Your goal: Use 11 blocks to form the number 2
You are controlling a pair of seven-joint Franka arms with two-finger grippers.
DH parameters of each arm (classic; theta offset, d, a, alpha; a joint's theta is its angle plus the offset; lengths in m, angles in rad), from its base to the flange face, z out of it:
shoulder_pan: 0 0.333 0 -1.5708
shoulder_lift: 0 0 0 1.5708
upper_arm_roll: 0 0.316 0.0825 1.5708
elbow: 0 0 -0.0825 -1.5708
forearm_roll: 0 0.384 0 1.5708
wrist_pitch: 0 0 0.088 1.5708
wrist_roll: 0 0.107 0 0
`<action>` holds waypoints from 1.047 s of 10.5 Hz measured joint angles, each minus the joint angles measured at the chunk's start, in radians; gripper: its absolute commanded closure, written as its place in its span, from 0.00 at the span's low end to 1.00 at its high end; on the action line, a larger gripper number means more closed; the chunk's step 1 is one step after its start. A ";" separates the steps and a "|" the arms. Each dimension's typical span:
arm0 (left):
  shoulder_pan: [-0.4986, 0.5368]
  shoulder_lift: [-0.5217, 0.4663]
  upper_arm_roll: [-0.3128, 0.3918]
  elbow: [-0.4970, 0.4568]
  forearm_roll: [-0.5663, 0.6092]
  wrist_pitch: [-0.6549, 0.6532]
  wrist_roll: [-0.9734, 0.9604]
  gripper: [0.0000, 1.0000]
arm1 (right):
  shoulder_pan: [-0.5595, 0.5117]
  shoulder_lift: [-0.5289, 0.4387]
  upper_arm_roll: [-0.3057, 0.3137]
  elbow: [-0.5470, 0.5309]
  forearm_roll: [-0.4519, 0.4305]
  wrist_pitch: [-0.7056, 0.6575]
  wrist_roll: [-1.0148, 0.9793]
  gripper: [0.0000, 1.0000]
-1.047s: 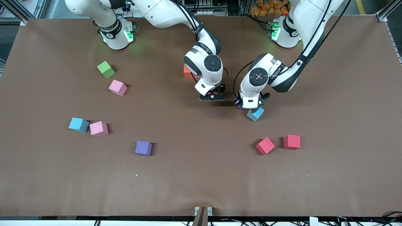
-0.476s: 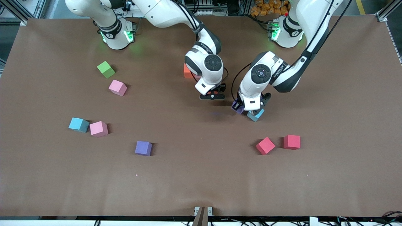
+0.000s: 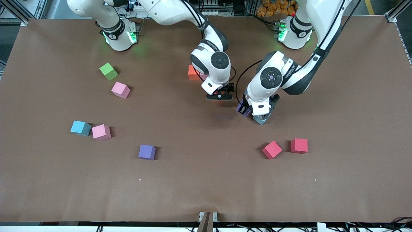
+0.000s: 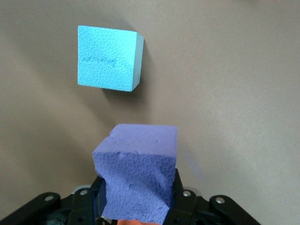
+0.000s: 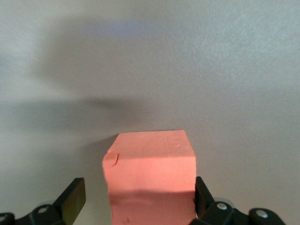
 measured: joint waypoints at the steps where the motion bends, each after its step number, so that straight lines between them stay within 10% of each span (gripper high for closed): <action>1: -0.001 -0.005 -0.009 0.015 -0.014 -0.016 0.000 0.81 | 0.000 -0.030 -0.003 -0.004 0.000 -0.018 0.005 0.00; 6: -0.009 -0.044 -0.041 0.022 -0.084 -0.044 -0.049 0.81 | -0.068 -0.233 -0.025 -0.160 -0.005 -0.077 -0.110 0.00; 11: -0.161 -0.047 -0.021 0.036 -0.085 -0.028 -0.344 0.81 | -0.370 -0.291 -0.030 -0.194 -0.006 -0.154 -0.371 0.00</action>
